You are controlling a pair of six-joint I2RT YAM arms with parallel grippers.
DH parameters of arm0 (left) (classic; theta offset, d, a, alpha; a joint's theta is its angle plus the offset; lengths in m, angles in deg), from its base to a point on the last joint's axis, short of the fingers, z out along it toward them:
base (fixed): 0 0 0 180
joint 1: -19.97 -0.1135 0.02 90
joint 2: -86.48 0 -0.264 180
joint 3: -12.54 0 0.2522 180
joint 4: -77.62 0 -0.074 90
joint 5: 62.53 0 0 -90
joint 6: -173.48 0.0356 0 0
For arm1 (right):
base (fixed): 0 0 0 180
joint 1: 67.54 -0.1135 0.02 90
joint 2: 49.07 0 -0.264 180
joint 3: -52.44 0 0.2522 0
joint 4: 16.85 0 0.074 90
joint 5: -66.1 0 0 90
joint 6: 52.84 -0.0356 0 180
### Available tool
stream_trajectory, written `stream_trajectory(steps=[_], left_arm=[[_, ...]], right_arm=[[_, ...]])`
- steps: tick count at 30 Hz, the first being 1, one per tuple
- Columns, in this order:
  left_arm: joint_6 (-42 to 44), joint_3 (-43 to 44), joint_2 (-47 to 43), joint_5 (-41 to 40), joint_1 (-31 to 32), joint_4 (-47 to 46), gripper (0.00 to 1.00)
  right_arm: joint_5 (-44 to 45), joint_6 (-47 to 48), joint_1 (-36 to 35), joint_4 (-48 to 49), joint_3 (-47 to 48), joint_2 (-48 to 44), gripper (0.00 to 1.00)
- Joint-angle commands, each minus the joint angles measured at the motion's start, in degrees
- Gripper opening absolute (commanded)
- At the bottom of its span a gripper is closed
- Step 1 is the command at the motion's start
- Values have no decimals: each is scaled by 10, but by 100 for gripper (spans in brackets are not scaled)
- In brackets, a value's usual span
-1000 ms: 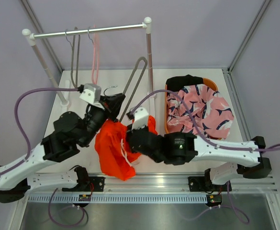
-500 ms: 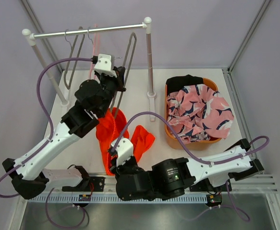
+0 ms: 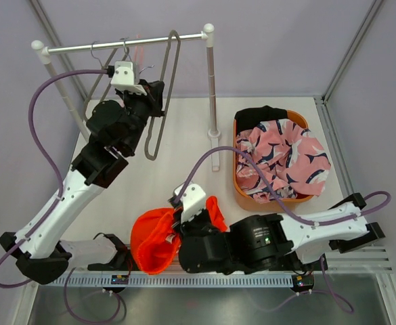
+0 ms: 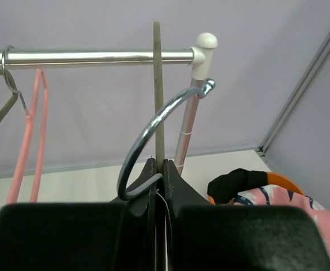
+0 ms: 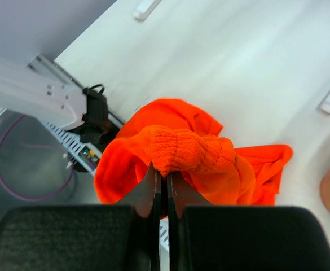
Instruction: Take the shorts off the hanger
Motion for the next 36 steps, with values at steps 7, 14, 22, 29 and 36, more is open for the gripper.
stream_trajectory(steps=[7,14,22,29,36], left_arm=[[-86,-11,-111,75,-2,85,0],[-100,-70,-174,102,-1,129,0],[-96,-104,-189,115,0,125,0],[-99,-124,-188,128,0,120,0],[-100,-138,-190,130,0,120,0]], right_arm=[[-56,173,316,76,63,-157,0],[96,584,417,491,137,-221,0],[136,661,424,557,75,-242,0],[81,531,491,403,38,-242,0],[-16,448,582,289,126,-151,0]])
